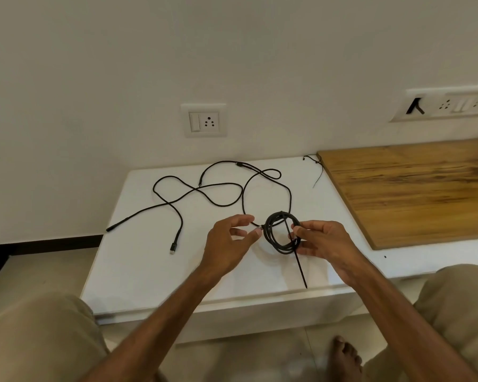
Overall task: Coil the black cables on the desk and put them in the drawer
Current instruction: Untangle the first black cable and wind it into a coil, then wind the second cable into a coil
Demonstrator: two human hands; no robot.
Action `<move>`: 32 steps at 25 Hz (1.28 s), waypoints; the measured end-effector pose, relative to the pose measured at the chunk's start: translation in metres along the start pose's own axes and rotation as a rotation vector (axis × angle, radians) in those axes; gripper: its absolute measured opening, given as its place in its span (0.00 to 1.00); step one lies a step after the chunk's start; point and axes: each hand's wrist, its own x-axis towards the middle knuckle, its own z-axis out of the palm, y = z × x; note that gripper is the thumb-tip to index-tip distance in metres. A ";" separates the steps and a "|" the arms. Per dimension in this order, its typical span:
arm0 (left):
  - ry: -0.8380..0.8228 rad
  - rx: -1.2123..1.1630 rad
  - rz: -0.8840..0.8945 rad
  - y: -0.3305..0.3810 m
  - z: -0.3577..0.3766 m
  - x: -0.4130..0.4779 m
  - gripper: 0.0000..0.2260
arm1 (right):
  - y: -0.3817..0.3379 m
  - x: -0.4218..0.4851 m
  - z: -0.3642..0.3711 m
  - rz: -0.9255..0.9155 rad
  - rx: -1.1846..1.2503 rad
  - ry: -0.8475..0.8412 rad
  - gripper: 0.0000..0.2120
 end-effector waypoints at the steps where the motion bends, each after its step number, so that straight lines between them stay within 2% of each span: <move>1: 0.005 -0.006 0.015 0.003 0.003 0.001 0.17 | 0.000 0.001 -0.002 0.011 0.013 0.018 0.07; 8: -0.129 -0.010 0.082 0.016 0.044 0.006 0.14 | 0.000 0.009 -0.026 0.030 0.002 0.147 0.07; 12: -0.156 -0.026 0.071 0.025 0.063 0.007 0.14 | 0.001 0.013 -0.040 0.017 -0.048 0.243 0.03; 16: -0.178 0.040 0.119 0.036 0.081 0.016 0.15 | 0.003 0.023 -0.051 -0.063 -0.260 0.464 0.01; 20: -0.160 0.126 0.160 0.032 0.082 0.027 0.14 | 0.005 0.027 -0.052 -0.120 -0.305 0.507 0.05; 23: -0.050 0.202 0.275 0.006 0.053 0.033 0.10 | -0.004 0.024 -0.045 -0.277 -0.512 0.627 0.08; 25: 0.035 0.308 0.383 -0.017 0.021 0.036 0.09 | -0.015 0.016 -0.032 -0.498 -0.596 0.713 0.10; 27: 0.158 0.402 0.415 -0.034 -0.019 0.039 0.09 | -0.020 0.009 -0.011 -0.722 -0.611 0.675 0.11; 29: 0.312 0.576 0.389 -0.039 -0.060 0.043 0.10 | -0.014 0.004 0.014 -0.841 -0.633 0.531 0.10; 30: 0.355 0.675 0.310 -0.040 -0.080 0.046 0.12 | -0.006 0.003 0.025 -0.861 -0.660 0.452 0.10; 32: 0.356 0.852 0.027 -0.042 -0.113 0.056 0.15 | 0.008 0.001 0.043 -0.856 -0.701 0.325 0.11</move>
